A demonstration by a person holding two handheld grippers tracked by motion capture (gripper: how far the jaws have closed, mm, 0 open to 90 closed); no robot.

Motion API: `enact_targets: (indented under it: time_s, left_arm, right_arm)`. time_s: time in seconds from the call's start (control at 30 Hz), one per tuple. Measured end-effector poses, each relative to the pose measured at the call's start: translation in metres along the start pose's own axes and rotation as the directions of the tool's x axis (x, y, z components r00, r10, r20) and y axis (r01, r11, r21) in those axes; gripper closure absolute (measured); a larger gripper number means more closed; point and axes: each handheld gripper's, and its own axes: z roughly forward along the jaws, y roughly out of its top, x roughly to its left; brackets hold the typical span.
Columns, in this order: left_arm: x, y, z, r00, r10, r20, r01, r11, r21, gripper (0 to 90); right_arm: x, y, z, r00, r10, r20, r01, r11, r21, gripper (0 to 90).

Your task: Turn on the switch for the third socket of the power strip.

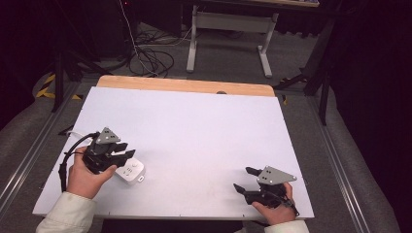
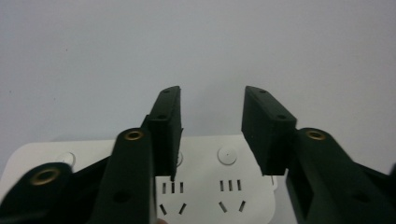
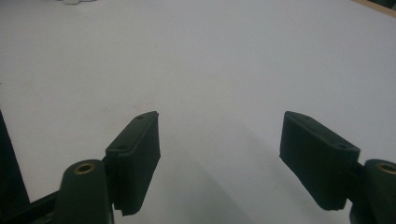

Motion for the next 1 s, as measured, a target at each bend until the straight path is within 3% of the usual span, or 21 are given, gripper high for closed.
enact_targets:
  time_s: [0.13, 0.2, 0.43, 0.6, 0.73, 0.87, 1.0]
  left_arm:
    - [0.0, 0.001, -0.007, 0.9995, -0.01, 0.03, 0.011, 0.9988, -0.048, 38.5]
    - [-0.001, 0.001, -0.011, 0.9997, -0.009, 0.024, 0.011, 0.9973, -0.073, 36.4]
    - [-0.004, 0.001, -0.022, 0.9972, -0.038, 0.064, 0.048, 0.9859, -0.16, 29.1]
    - [-0.005, -0.002, -0.028, 0.9989, -0.027, 0.038, 0.033, 0.9821, -0.185, 21.6]
    - [-0.005, -0.006, -0.03, 0.9999, 0.01, 0.012, -0.007, 0.9801, -0.198, 14.5]
    - [-0.005, -0.014, -0.034, 0.9998, 0.021, 0.001, -0.02, 0.9686, -0.248, 11.8]
    - [-0.002, -0.023, -0.041, 0.9999, 0.011, 0.006, -0.009, 0.9607, -0.278, 11.8]
  right_arm:
    - [0.0, 0.0, 0.0, 1.0, 0.0, 0.001, 0.0, 1.0, 0.001, 28.9]
    - [0.0, 0.0, 0.0, 1.0, 0.001, 0.0, -0.001, 1.0, 0.001, 28.9]
    - [0.001, 0.001, 0.0, 1.0, -0.005, 0.002, 0.005, 1.0, 0.0, 28.9]
    - [0.0, 0.0, 0.0, 1.0, 0.0, -0.002, -0.001, 1.0, -0.001, 28.9]
    - [0.001, 0.001, 0.001, 1.0, -0.006, 0.0, 0.006, 1.0, 0.0, 28.8]
    - [0.001, 0.0, 0.0, 1.0, -0.004, 0.002, 0.004, 1.0, -0.001, 28.7]
    - [0.001, 0.0, 0.0, 1.0, -0.005, 0.002, 0.005, 1.0, 0.0, 28.7]
